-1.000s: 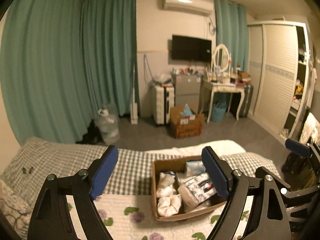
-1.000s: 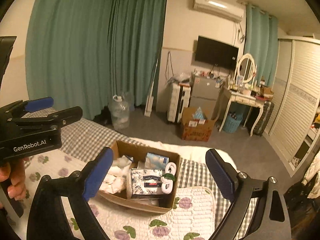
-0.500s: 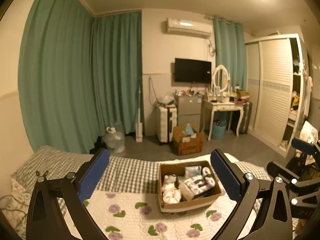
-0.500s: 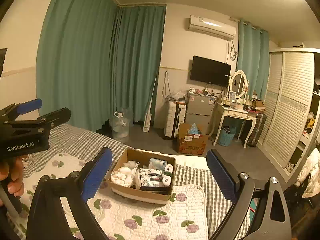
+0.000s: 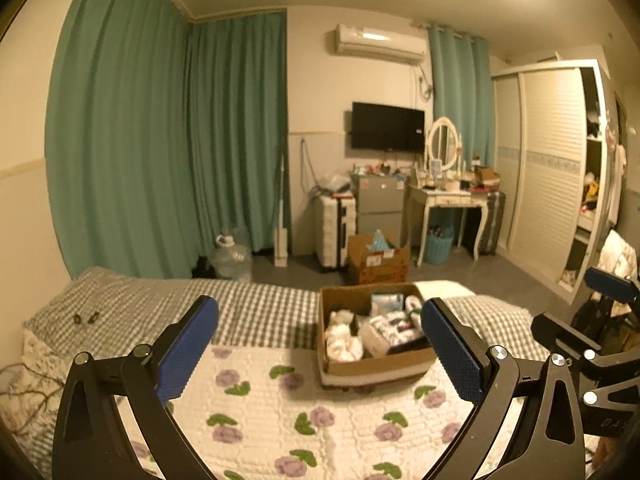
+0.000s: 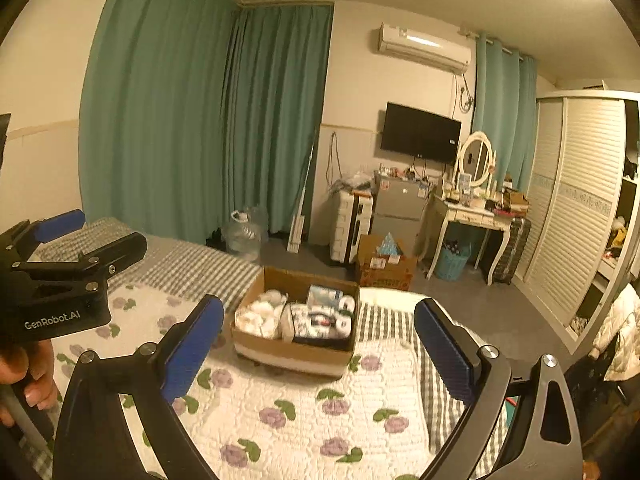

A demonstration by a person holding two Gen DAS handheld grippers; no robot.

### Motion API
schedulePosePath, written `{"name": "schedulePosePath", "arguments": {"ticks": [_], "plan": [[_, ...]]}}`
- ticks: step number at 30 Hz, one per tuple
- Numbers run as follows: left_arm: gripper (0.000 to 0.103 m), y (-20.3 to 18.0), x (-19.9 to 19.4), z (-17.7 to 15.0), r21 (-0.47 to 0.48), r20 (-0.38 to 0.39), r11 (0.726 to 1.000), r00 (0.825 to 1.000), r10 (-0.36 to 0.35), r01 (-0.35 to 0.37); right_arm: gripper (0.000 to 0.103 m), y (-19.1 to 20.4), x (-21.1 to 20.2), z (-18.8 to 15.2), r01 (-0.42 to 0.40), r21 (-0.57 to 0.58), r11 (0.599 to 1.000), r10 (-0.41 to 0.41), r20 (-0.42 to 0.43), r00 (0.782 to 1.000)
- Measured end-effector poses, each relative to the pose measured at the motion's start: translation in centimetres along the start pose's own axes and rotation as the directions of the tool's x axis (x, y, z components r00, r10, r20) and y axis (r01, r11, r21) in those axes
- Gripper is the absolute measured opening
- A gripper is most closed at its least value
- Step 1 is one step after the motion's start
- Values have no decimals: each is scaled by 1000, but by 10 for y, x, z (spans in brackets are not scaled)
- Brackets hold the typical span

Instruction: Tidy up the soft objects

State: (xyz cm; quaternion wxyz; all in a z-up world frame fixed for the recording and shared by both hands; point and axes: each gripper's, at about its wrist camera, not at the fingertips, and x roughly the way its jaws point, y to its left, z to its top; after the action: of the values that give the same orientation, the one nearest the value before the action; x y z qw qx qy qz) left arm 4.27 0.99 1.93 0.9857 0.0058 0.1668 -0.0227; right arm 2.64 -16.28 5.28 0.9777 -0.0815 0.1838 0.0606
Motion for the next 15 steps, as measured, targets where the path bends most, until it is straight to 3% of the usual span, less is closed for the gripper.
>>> {"name": "schedulePosePath", "arguments": {"ticks": [6, 15], "plan": [[103, -5, 9, -25, 13, -22, 1000, 1000, -5, 5, 97, -2, 17, -28, 12, 45, 999, -10, -46, 999], [103, -4, 17, -39, -23, -61, 1000, 998, -5, 4, 97, -12, 28, -35, 28, 74, 997, -24, -65, 998]]}}
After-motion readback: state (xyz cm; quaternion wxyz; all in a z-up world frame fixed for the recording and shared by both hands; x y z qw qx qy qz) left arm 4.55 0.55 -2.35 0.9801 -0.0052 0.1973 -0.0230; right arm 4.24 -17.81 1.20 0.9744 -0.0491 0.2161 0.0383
